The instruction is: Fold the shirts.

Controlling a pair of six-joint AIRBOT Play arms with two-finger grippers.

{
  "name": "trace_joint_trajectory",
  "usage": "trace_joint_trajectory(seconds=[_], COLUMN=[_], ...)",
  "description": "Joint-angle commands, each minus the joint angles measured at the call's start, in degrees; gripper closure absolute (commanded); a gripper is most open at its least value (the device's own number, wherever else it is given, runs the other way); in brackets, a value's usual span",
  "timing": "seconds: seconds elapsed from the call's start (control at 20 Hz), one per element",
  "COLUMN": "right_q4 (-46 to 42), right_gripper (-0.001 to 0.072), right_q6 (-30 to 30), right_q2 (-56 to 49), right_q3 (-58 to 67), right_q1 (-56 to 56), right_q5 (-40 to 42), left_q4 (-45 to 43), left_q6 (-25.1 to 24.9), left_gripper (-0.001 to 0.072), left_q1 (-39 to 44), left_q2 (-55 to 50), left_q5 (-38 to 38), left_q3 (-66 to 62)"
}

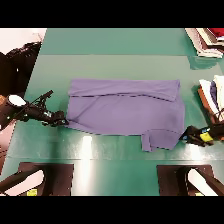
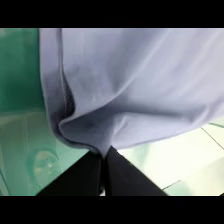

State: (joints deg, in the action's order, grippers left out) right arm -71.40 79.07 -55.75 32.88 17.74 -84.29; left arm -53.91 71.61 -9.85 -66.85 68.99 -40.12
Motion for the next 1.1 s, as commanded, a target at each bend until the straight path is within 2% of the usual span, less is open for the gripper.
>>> trace_joint_trajectory(seconds=[0.0,0.2,0.25,0.4,0.45,0.5,0.55,0.65,0.8,0.9,1.05], right_q4=[3.04,6.78,8.00,8.76,8.79,8.72,8.68,7.89,2.54,-0.24,-1.77], right_gripper=[0.0261,0.0264,0.0295,0.0474,0.0607,0.0667,0.0696,0.0696,0.0697,0.0697,0.0697], right_q6=[1.05,0.98,0.81,0.17,-0.85,-1.97,-2.21,-2.67,-2.67,-2.62,-2.40], right_q2=[-0.04,-0.04,-0.04,0.00,0.00,0.00,0.00,0.02,3.32,8.59,18.21], right_q3=[-7.15,-9.09,-9.20,-9.18,-9.09,-8.66,-7.74,-4.39,1.95,4.44,4.74], right_q1=[0.59,0.59,0.57,0.52,0.52,0.52,0.52,0.52,0.48,0.48,0.48], right_q5=[2.69,6.56,7.21,9.33,9.31,9.01,8.00,3.80,-3.74,-6.93,-10.54], left_q4=[0.15,0.17,0.17,0.13,0.11,0.09,-0.11,-1.55,-11.21,-15.78,-15.65], left_q6=[-0.07,-0.07,-0.04,-0.07,-0.07,-0.07,-0.07,-0.02,3.87,4.61,7.21], left_gripper=[0.0681,0.0681,0.0681,0.0681,0.0681,0.0681,0.0682,0.0683,0.0684,0.0682,0.0682], left_q1=[-0.02,-0.02,-0.02,-0.02,-0.02,-0.02,-0.02,-0.02,-0.02,-0.02,-0.02], left_q2=[0.02,0.02,0.02,0.02,0.02,0.02,0.04,0.96,8.35,13.94,22.91], left_q5=[-0.22,-0.26,-0.33,-0.39,-0.39,-0.31,-0.17,0.90,3.45,10.80,18.34], left_q3=[-1.07,-1.07,-1.07,-1.07,-1.07,-1.07,-1.09,-1.07,-1.05,-0.59,3.63])
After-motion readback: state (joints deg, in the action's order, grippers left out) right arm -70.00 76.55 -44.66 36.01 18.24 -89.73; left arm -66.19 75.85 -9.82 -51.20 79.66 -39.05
